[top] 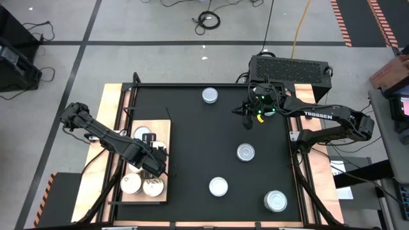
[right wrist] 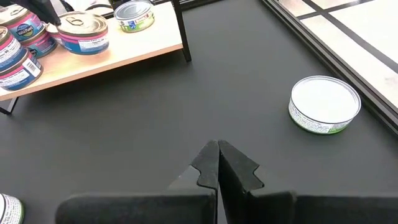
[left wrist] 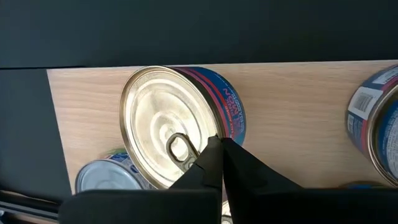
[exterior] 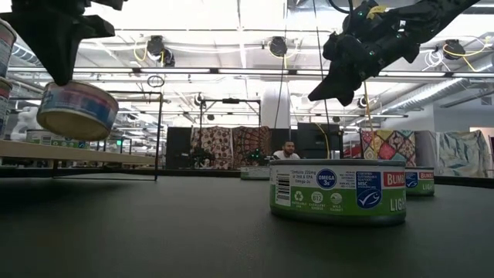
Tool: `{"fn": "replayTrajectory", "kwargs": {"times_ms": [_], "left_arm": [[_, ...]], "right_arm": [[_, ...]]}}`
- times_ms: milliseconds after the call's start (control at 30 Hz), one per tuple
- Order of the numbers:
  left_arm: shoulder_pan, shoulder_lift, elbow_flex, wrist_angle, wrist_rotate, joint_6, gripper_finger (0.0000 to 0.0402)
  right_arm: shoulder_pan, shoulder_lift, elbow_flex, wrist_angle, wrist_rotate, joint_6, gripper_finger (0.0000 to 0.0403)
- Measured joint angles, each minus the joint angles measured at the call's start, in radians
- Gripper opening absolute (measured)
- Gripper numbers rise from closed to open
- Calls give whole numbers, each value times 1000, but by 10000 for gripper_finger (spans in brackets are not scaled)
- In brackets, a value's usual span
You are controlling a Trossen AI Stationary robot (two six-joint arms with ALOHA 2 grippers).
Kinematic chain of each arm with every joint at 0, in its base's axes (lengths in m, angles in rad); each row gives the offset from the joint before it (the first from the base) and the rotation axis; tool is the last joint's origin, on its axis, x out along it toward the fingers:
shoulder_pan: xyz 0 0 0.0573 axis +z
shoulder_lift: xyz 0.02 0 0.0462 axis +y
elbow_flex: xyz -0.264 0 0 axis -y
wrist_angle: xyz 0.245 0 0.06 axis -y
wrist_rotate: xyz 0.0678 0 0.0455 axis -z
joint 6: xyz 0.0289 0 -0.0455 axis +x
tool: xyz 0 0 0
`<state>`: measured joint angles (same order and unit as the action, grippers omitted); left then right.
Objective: Stack canned seafood by type on shelf
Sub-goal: Put the blue tuna can aligned with the other blue tuna can on the shelf
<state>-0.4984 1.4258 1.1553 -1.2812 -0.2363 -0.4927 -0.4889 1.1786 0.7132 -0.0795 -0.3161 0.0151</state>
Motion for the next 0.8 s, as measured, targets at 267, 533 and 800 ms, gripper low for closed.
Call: {"fn": "replayTrajectory", "kwargs": {"times_ms": [267,533,800], "left_arm": [[0,0,0,-1,-4,-12,56],[1,-7,43,-37,10,44,76],[179,-119,52,-39,-112,196,77]], "right_arm": [[0,0,0,0,0,0,0],[0,0,0,0,0,0,0],[0,0,0,0,0,-5,0]]}}
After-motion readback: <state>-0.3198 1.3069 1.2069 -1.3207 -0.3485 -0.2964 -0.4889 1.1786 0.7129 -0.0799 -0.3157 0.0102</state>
